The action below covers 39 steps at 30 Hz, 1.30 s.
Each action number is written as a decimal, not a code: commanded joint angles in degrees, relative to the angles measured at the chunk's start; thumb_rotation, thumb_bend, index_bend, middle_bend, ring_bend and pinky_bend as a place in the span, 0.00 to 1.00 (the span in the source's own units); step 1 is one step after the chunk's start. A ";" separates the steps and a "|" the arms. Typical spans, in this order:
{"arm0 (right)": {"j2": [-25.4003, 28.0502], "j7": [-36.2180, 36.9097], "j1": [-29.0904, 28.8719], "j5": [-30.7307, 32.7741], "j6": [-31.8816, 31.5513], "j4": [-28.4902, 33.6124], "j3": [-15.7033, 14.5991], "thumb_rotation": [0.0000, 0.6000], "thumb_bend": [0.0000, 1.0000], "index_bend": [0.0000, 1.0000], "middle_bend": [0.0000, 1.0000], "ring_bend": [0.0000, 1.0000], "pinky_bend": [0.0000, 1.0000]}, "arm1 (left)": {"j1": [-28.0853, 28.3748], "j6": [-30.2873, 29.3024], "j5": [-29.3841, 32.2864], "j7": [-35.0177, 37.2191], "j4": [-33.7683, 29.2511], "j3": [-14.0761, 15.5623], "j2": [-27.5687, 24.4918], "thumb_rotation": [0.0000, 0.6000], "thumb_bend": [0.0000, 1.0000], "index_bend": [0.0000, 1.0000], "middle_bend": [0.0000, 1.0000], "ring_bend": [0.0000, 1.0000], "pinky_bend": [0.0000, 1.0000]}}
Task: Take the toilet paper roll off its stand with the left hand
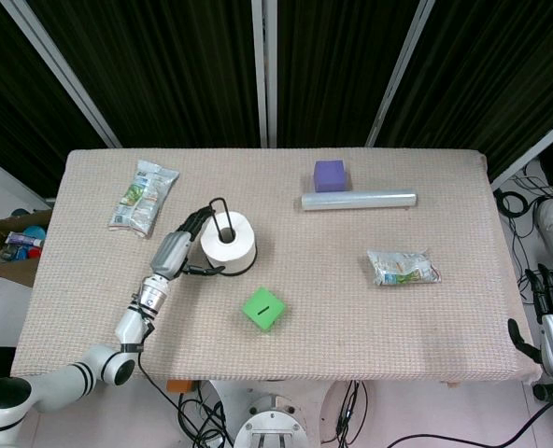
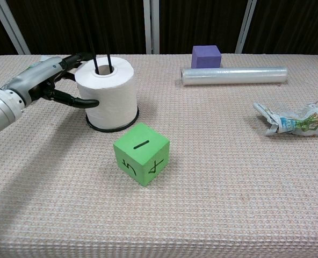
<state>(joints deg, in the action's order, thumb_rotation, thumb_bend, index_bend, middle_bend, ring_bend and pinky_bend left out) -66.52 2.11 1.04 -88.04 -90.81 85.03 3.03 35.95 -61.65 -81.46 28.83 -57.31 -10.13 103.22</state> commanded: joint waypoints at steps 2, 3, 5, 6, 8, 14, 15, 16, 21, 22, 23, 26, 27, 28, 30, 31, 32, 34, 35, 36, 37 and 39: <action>0.17 0.18 -0.01 0.08 0.02 -0.01 0.07 1.00 0.33 0.00 0.00 0.00 0.00 | 0.33 0.05 -0.05 0.41 0.29 0.02 0.45 0.75 0.02 0.00 0.00 0.00 0.17; 0.17 0.27 -0.02 0.11 0.03 -0.04 0.10 1.00 0.33 0.00 0.00 0.00 0.00 | 0.49 0.13 -0.08 0.65 0.34 0.01 0.62 0.75 0.01 0.00 0.00 0.00 0.17; 0.16 0.42 -0.03 0.25 0.17 -0.17 0.11 1.00 0.33 0.00 0.00 0.00 0.00 | 0.75 0.26 -0.03 1.15 0.37 -0.11 0.86 0.75 0.01 0.00 0.00 0.00 0.17; 0.16 0.51 -0.02 0.35 0.28 -0.28 0.09 1.00 0.33 0.00 0.00 0.00 0.00 | 0.91 0.41 0.05 1.52 0.36 -0.21 1.01 0.75 0.01 0.00 0.00 0.00 0.17; 0.15 0.72 0.02 0.49 0.32 -0.49 0.11 1.00 0.34 0.00 0.00 0.00 0.00 | 1.20 0.75 0.14 2.14 0.30 -0.31 1.15 0.75 0.01 0.00 0.00 0.00 0.17; 0.27 1.62 0.13 1.00 0.38 -1.05 0.32 1.00 0.34 0.00 0.00 0.00 0.00 | 2.37 1.94 0.74 5.04 0.04 -1.22 1.85 0.75 0.02 0.00 0.00 0.00 0.17; 0.28 1.70 0.11 1.01 0.41 -1.07 0.35 1.00 0.34 0.00 0.00 0.00 0.00 | 2.60 2.01 0.83 5.13 0.30 -1.38 2.10 0.75 0.01 0.00 0.00 0.00 0.17; 0.29 1.74 0.09 1.01 0.42 -1.09 0.37 1.00 0.34 0.00 0.00 0.00 0.00 | 2.76 2.07 0.94 5.24 0.52 -1.53 2.32 0.75 0.02 0.00 0.00 0.00 0.17; 0.43 1.88 0.05 1.12 0.58 -1.08 0.41 1.00 0.34 0.00 0.00 0.00 0.00 | 3.55 2.64 1.13 7.43 1.74 -1.94 3.22 0.90 0.01 0.00 0.02 0.00 0.17; 0.46 1.92 0.05 1.16 0.61 -1.09 0.43 1.00 0.34 0.00 0.00 0.00 0.00 | 3.69 2.82 1.05 7.84 1.99 -1.86 3.29 0.95 0.01 0.00 0.03 0.00 0.17; 0.48 1.95 0.05 1.20 0.65 -1.12 0.43 1.00 0.34 0.00 0.00 0.00 0.00 | 3.80 3.14 1.05 8.37 2.12 -1.78 3.31 1.00 0.02 0.00 0.04 0.00 0.17; 0.56 2.04 0.06 1.30 0.72 -1.14 0.45 1.00 0.34 0.00 0.00 0.00 0.00 | 4.02 3.95 1.46 9.47 2.33 -1.86 3.32 1.00 0.04 0.00 0.10 0.01 0.17; 0.59 2.09 0.05 1.33 0.73 -1.12 0.48 1.00 0.34 0.00 0.00 0.00 0.00 | 4.01 3.83 1.65 9.70 2.41 -2.03 3.44 1.00 0.05 0.00 0.13 0.03 0.17; 0.61 2.09 0.04 1.34 0.73 -1.10 0.50 1.00 0.34 0.00 0.00 0.00 0.00 | 3.97 3.66 1.81 9.92 2.43 -2.21 3.56 1.00 0.07 0.00 0.15 0.05 0.17; 0.64 2.03 0.01 1.37 0.81 -1.09 0.51 1.00 0.34 0.00 0.00 0.00 0.00 | 3.81 2.97 2.34 10.68 2.24 -2.90 3.83 1.00 0.10 0.02 0.21 0.12 0.18; 0.65 2.01 -0.02 1.40 0.87 -1.09 0.51 1.00 0.34 0.00 0.00 0.00 0.00 | 3.73 2.64 2.60 11.03 2.09 -3.25 3.94 1.00 0.11 0.04 0.24 0.15 0.19; 0.65 1.98 -0.04 1.43 0.95 -1.08 0.51 1.00 0.34 0.00 0.00 0.00 0.00 | 3.65 2.21 2.85 11.29 1.94 -3.64 4.05 1.00 0.13 0.06 0.27 0.18 0.20; 0.65 1.90 -0.09 1.50 1.11 -1.04 0.50 1.00 0.34 0.00 0.00 0.00 0.00 | 3.43 1.37 3.46 11.94 1.31 -4.52 4.14 1.00 0.15 0.11 0.32 0.22 0.22; 0.66 1.86 -0.09 1.50 1.13 -1.03 0.49 1.00 0.34 0.00 0.00 0.00 0.00 | 3.34 1.13 3.62 12.32 0.85 -4.79 4.02 1.00 0.17 0.13 0.35 0.24 0.23; 0.66 1.81 -0.10 1.50 1.15 -1.00 0.48 1.00 0.34 0.00 0.00 0.00 0.00 | 3.22 0.77 3.69 12.51 0.27 -5.02 3.74 1.00 0.18 0.15 0.37 0.26 0.24; 0.68 1.79 -0.10 1.49 1.16 -0.98 0.47 1.00 0.34 0.00 0.00 0.00 0.00 | 3.11 0.36 3.58 12.44 -0.19 -5.11 3.44 1.00 0.18 0.16 0.39 0.27 0.24; 0.68 1.76 -0.10 1.49 1.16 -0.95 0.48 1.00 0.34 0.00 0.00 0.00 0.00 | 2.82 -0.99 2.87 11.80 -1.73 -5.09 2.36 1.00 0.19 0.18 0.41 0.29 0.24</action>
<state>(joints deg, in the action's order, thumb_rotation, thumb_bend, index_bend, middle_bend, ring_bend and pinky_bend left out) -65.84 3.87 0.94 -86.55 -89.65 84.09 3.51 39.03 -61.83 -78.21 40.94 -58.17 -15.09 106.27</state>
